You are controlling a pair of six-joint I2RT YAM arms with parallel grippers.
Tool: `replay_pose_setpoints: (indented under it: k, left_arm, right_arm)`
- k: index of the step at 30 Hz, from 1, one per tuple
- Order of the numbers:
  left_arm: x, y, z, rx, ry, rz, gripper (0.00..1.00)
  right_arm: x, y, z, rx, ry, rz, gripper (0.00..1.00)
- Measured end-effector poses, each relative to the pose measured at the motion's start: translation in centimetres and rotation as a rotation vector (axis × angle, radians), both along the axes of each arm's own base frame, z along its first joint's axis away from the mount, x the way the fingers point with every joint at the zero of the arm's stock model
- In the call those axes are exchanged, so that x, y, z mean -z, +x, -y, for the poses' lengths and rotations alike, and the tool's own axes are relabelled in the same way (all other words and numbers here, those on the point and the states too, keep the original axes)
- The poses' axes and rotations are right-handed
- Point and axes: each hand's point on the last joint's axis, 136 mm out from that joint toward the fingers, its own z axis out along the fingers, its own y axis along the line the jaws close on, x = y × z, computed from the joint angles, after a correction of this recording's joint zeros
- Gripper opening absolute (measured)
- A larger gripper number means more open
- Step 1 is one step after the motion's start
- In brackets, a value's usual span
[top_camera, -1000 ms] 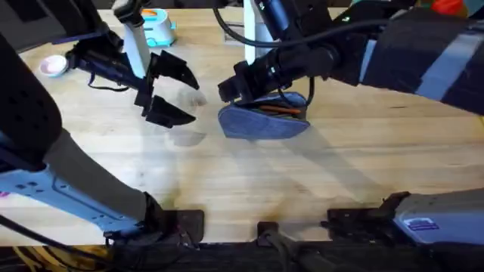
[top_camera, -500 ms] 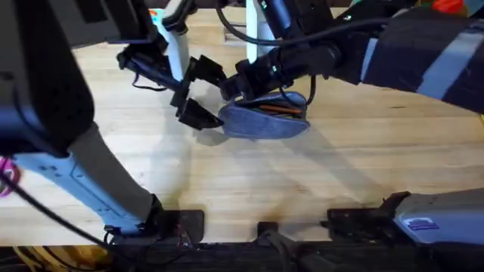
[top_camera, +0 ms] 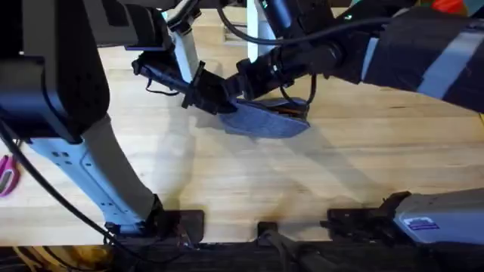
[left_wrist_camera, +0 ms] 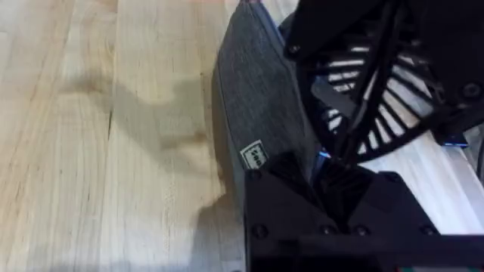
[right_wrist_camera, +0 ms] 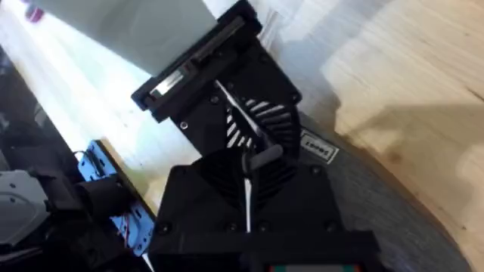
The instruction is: Unzip the bag, pick up the pens from the table one at a time and place them inside, then zip the bag closed.
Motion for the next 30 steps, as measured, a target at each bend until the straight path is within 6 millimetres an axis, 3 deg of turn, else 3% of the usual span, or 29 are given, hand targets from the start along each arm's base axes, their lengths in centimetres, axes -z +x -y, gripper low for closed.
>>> replay_pose_setpoints:
  k: [15, 16, 22, 23, 24, 25, 30]
  left_arm:
    - [-0.2, 0.4, 0.3, -0.008, -0.021, 0.02, 0.041]
    - [-0.2, 0.4, 0.4, -0.008, -0.026, 0.02, 0.041]
    - [-0.6, 0.6, 0.8, -0.015, -0.049, 0.026, 0.042]
    - [0.0, 0.4, 0.4, 0.0, -0.016, 0.026, 0.042]
    - [0.1, 0.3, 0.4, 0.002, -0.011, 0.026, 0.042]
    - [0.2, 0.3, 0.3, 0.005, -0.004, 0.025, 0.042]
    - [0.2, 0.3, 0.3, 0.005, -0.004, 0.025, 0.042]
  right_arm:
    - [1.2, 2.3, 5.7, 0.139, -0.024, -0.122, 0.031]
    - [1.4, 2.7, 7.2, 0.176, -0.024, -0.158, 0.031]
    - [1.6, 4.0, 10.1, 0.256, -0.008, -0.202, 0.031]
    - [1.8, 5.4, 12.9, 0.341, -0.028, -0.199, 0.031]
    - [1.9, 5.7, 14.0, 0.372, -0.037, -0.201, 0.031]
    - [2.3, 6.1, 16.6, 0.449, -0.08, -0.215, 0.031]
    - [3.2, 5.8, 18.8, 0.508, -0.153, -0.238, 0.033]
